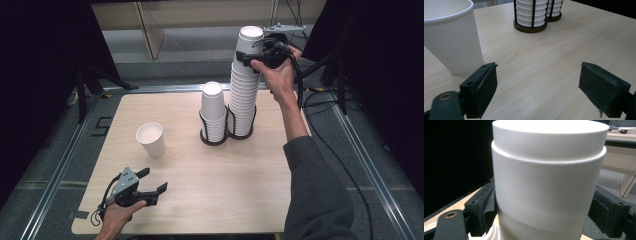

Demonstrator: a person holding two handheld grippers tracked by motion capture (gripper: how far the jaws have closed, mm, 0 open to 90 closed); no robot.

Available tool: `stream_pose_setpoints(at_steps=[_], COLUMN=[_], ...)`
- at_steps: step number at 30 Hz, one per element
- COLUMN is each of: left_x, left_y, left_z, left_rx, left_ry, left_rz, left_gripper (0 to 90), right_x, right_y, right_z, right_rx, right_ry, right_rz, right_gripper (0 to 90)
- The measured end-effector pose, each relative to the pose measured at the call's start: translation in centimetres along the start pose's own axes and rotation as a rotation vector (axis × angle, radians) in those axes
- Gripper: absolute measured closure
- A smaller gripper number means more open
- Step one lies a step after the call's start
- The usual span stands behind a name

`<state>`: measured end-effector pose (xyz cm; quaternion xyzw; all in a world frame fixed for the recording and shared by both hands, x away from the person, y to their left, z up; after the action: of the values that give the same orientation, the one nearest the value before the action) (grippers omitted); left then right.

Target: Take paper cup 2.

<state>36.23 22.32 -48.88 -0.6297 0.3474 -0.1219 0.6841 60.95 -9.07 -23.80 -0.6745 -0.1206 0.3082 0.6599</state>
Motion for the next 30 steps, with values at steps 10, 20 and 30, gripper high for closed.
stream_pose_setpoints(at_steps=[10, 20, 30], left_x=[-0.3, 0.0, 0.0], left_y=[0.2, 0.1, 0.1], left_z=[0.1, 0.1, 0.1], left_rx=[-0.006, 0.006, 0.007], left_ry=[-0.021, -0.006, -0.005], left_rz=[0.026, 0.009, 0.009], left_gripper=[14.7, 14.7, 14.7], right_x=[0.1, 0.0, -1.9], right_y=[-0.1, -0.2, -3.6], right_z=[0.0, 0.0, 0.0], right_rx=[0.006, -0.002, -0.006], right_ry=[-0.005, 0.002, 0.022], right_rz=[0.001, 0.001, -0.075], right_gripper=[17.8, 18.2, 19.6])
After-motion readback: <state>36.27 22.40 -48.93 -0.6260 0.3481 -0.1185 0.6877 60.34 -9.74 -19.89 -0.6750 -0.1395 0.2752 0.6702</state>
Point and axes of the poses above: each handheld gripper's, and its own axes: x roughly forward along the jaws, y roughly out of its underside, z roughly to its left, the point moved 8 cm from there along x, roughly forward along the jaws, and after that the axes turned 3 degrees about -z, right-handed, at the moved point
